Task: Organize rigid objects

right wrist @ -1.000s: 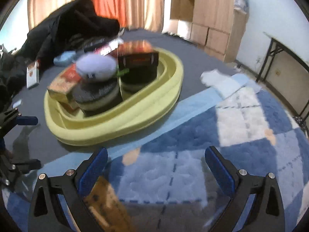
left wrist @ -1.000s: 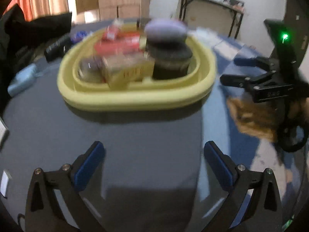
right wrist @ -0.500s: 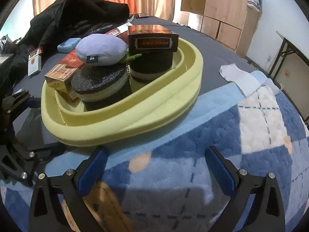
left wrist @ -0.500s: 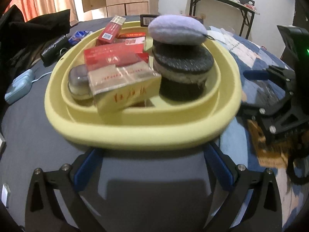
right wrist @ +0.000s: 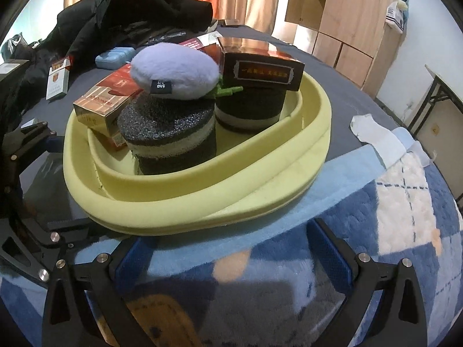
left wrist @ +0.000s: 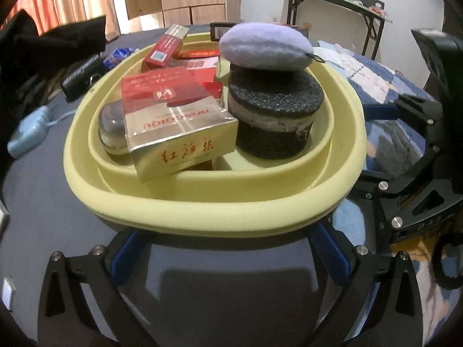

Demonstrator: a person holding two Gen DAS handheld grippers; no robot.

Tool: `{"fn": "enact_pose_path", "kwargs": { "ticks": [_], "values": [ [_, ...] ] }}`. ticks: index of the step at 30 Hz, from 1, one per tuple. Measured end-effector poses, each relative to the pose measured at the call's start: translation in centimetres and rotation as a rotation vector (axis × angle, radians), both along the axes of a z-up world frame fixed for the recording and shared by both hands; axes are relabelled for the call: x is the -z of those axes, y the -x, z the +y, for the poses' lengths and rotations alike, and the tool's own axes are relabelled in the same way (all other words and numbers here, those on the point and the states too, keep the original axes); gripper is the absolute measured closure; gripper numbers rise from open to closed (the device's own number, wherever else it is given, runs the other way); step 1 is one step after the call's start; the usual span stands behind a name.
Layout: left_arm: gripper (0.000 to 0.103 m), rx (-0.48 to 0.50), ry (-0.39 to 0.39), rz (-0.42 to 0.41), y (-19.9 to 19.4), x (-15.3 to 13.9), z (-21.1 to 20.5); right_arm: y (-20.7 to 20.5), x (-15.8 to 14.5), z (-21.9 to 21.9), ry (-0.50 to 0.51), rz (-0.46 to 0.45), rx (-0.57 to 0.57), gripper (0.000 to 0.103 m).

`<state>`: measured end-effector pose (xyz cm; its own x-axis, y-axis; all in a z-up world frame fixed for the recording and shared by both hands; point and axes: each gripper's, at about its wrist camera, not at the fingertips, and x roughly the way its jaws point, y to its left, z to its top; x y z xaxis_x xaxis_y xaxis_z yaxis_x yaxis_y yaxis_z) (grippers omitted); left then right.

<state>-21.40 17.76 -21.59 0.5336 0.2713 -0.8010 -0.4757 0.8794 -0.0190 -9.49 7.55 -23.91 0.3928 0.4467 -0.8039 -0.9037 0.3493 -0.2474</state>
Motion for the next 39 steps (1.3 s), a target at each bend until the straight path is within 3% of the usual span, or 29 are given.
{"fn": "enact_pose_path", "kwargs": {
  "ticks": [39],
  "values": [
    [0.0, 0.0, 0.01, -0.002, 0.02, 0.02, 0.13, -0.12, -0.14, -0.27, -0.005, 0.009, -0.001, 0.0]
  ]
}}
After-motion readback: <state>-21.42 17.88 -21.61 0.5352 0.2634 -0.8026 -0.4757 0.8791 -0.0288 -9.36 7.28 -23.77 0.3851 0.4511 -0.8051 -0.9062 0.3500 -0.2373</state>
